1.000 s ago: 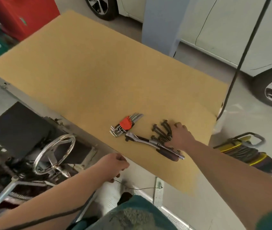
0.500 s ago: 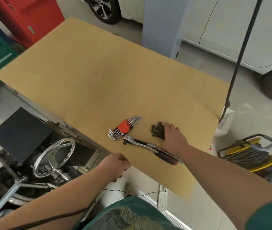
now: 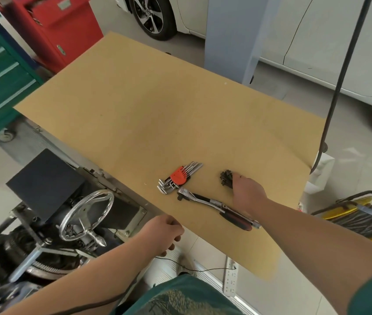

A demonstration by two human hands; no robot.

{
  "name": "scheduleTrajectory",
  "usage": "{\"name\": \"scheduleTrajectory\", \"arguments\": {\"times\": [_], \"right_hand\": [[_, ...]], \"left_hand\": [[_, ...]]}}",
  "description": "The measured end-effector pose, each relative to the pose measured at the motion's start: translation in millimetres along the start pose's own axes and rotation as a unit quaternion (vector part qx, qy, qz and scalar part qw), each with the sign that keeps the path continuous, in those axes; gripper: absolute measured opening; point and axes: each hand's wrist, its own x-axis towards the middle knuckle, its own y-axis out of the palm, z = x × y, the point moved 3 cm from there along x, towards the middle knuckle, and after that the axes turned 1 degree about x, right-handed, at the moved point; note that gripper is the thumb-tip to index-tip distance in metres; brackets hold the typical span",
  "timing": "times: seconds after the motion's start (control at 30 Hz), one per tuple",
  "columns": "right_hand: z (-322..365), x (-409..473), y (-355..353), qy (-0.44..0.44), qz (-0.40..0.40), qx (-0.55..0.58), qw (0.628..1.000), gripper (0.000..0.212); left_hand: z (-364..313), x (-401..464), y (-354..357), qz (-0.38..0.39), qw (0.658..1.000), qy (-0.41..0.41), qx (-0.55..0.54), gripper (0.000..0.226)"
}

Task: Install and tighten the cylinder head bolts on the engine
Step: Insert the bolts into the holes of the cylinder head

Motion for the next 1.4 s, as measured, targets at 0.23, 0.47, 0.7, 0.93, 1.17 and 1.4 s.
{"name": "scheduleTrajectory", "arguments": {"times": [0.23,0.47,0.7,0.93,1.17,1.4], "right_hand": [[5,19,-53,0.036,0.128,0.155,0.979,0.01],[135,-45,-129,0.034,0.165,0.561,0.81,0.015],[374,-171,-137,-0.22,0.249,0.481,0.811,0.028],[531,-260,-86,-0.31,0.108,0.185,0.926,0.042],[655,-330,-67,-0.397,0.066,0.045,0.914,0.06],[736,-383,-37,-0.469,0.113,0.041,0.875,0.046]], "left_hand": [[11,-25,-1,0.028,0.999,0.026,-0.028,0.012],[34,-77,-40,-0.031,0.971,0.106,-0.211,0.018],[102,-150,-126,-0.097,0.756,0.167,-0.625,0.058],[232,-202,-173,-0.094,0.628,0.107,-0.765,0.043],[354,-244,-224,-0.094,0.524,0.14,-0.835,0.037],[453,-272,-256,-0.121,0.489,0.167,-0.848,0.038]]}}
